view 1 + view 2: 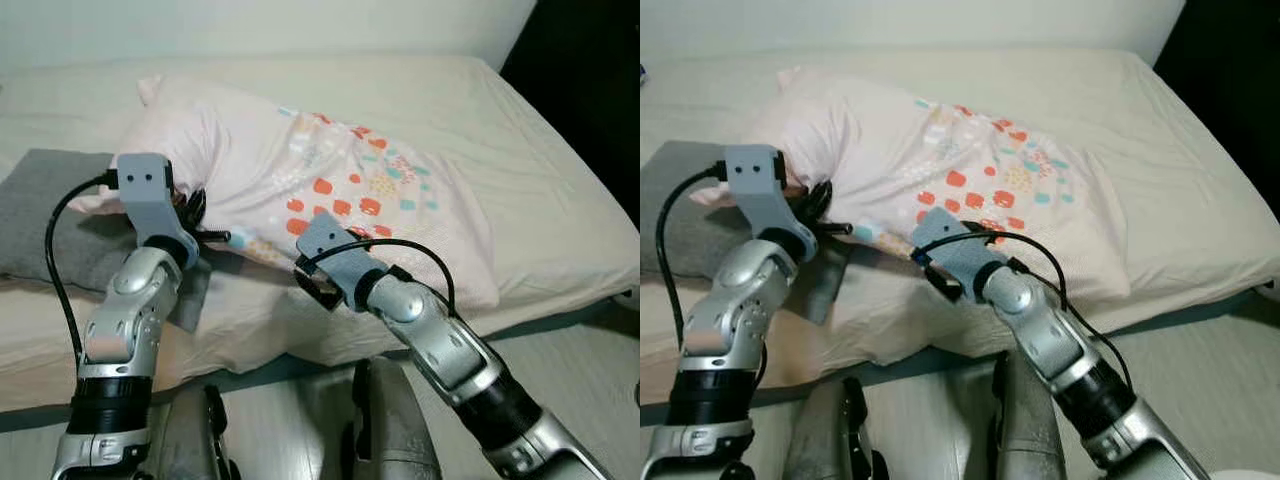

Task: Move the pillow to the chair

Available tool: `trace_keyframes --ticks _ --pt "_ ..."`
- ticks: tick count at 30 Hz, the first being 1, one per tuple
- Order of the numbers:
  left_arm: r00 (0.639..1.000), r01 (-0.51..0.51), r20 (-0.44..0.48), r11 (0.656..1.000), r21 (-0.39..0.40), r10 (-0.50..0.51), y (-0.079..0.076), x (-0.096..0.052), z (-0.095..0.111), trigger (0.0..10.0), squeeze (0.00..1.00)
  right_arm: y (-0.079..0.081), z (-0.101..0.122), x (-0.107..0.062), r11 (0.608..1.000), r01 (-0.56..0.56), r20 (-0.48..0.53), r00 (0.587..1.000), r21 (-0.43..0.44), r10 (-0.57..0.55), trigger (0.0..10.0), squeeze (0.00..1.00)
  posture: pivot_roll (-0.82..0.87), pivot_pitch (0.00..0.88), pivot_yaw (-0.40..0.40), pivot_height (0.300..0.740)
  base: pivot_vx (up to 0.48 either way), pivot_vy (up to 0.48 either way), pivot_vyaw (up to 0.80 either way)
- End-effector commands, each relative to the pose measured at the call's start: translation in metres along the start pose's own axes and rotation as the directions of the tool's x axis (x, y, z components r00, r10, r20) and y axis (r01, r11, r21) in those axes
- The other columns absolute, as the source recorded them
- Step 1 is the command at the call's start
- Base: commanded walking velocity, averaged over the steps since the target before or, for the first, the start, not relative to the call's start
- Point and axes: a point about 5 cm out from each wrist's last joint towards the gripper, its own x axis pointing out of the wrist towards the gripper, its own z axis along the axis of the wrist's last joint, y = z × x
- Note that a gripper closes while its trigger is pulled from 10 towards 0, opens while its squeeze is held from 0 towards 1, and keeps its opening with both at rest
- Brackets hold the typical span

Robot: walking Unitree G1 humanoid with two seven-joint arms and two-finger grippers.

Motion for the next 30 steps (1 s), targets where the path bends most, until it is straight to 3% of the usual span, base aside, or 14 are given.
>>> trace_keyframes --ticks 1,7,11,16,18,20,22,25,30 --pt "1.0 -0.007 -0.027 1.0 -0.001 0.007 0.002 -0.004 -0.006 0.0 0.0 0.007 -0.003 -0.003 0.999 -0.035 -0.025 0.999 0.002 0.035 10.0 0.0 -0.03 0.21 -0.048 0.574 0.0 0.0 0.0" --pt "0.999 0.006 -0.044 1.0 -0.01 -0.007 -0.004 -0.005 -0.011 0.0 0.0 0.018 -0.011 -0.007 0.988 -0.151 -0.112 0.983 -0.021 0.148 10.0 0.0 -0.03 0.211 -0.051 0.574 0.0 0.0 0.0" --pt "0.999 0.009 -0.047 1.0 -0.015 -0.009 -0.006 -0.005 -0.012 0.0 0.0 0.017 -0.019 -0.005 0.99 -0.132 -0.164 0.979 -0.042 0.124 10.0 0.0 -0.03 0.212 -0.057 0.574 0.0 0.0 0.0" --pt "0.999 0.004 -0.054 0.999 -0.038 -0.006 -0.009 -0.008 -0.015 0.0 0.0 0.0 -0.037 -0.001 0.991 -0.02 -0.265 0.964 -0.133 -0.016 10.0 0.0 -0.03 0.214 -0.059 0.574 0.0 0.0 0.0" --pt "0.998 0.003 -0.055 0.999 -0.043 -0.005 -0.009 -0.008 -0.015 0.0 0.0 -0.004 -0.039 -0.001 0.989 0.0 -0.272 0.961 -0.15 -0.042 10.0 0.0 -0.03 0.214 -0.059 0.574 0.0 0.0 0.0" --pt "0.998 0.0 -0.057 0.999 -0.052 -0.003 -0.01 -0.009 -0.016 0.0 0.0 -0.019 -0.04 -0.001 0.968 0.085 -0.259 0.955 -0.235 -0.147 10.0 0.0 -0.03 0.215 -0.059 0.574 0.0 0.0 0.0" --pt "0.998 0.0 -0.057 0.999 -0.052 -0.003 -0.01 -0.009 -0.016 0.0 0.0 -0.019 -0.04 -0.001 0.968 0.085 -0.259 0.955 -0.235 -0.147 10.0 0.0 -0.03 0.215 -0.059 0.574 0.0 0.0 0.0" --pt "0.998 -0.001 -0.058 0.998 -0.067 -0.003 -0.011 -0.009 -0.017 0.0 0.0 -0.039 -0.033 -0.003 0.916 0.19 -0.204 0.94 -0.353 -0.273 10.0 0.0 -0.04 0.216 -0.061 0.574 0.0 0.0 0.0" --pt "0.998 -0.006 -0.06 0.997 -0.073 0.002 -0.009 -0.01 -0.018 0.0 0.0 -0.05 -0.021 -0.007 0.869 0.271 -0.131 0.927 -0.413 -0.351 10.0 0.0 -0.04 0.216 -0.062 0.574 0.0 0.0 0.0"
